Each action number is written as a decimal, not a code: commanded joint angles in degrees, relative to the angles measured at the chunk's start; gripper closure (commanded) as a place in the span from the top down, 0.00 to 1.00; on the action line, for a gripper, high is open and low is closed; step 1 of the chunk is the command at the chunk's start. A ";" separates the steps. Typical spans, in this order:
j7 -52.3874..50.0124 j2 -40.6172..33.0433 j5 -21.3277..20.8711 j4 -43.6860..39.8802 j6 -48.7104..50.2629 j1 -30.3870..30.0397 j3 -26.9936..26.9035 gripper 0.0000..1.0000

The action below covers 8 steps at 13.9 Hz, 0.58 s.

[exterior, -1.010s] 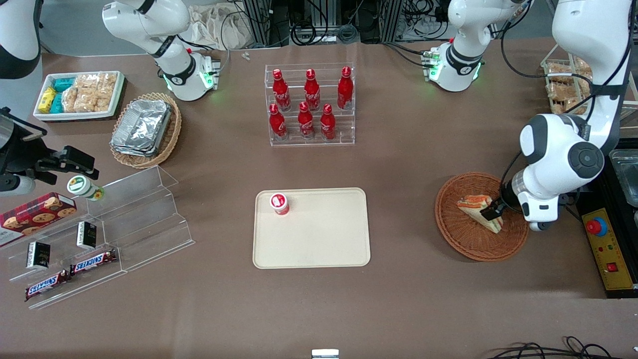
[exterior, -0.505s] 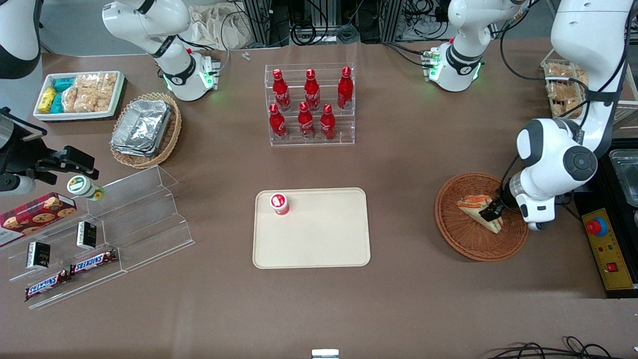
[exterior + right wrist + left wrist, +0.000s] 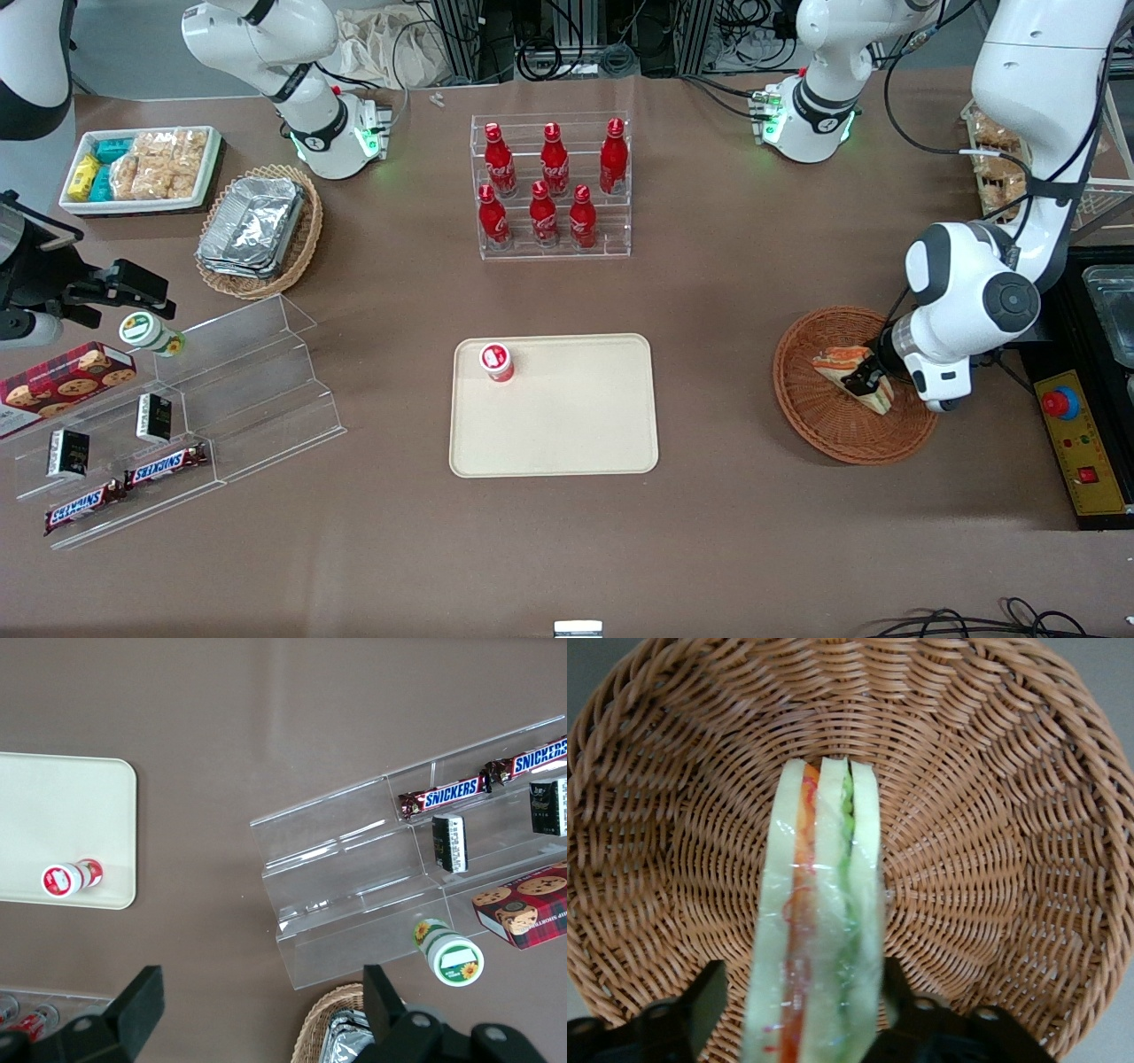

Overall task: Place sandwich from basket to tray
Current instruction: 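Close the left gripper on the sandwich's upright edge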

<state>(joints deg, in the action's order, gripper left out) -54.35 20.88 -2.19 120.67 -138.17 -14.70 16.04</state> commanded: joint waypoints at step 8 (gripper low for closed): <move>-2.34 -1.02 -4.92 -14.29 17.00 0.90 2.59 0.00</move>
<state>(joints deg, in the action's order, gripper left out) -56.95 20.51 -5.92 112.86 -130.13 -14.36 17.69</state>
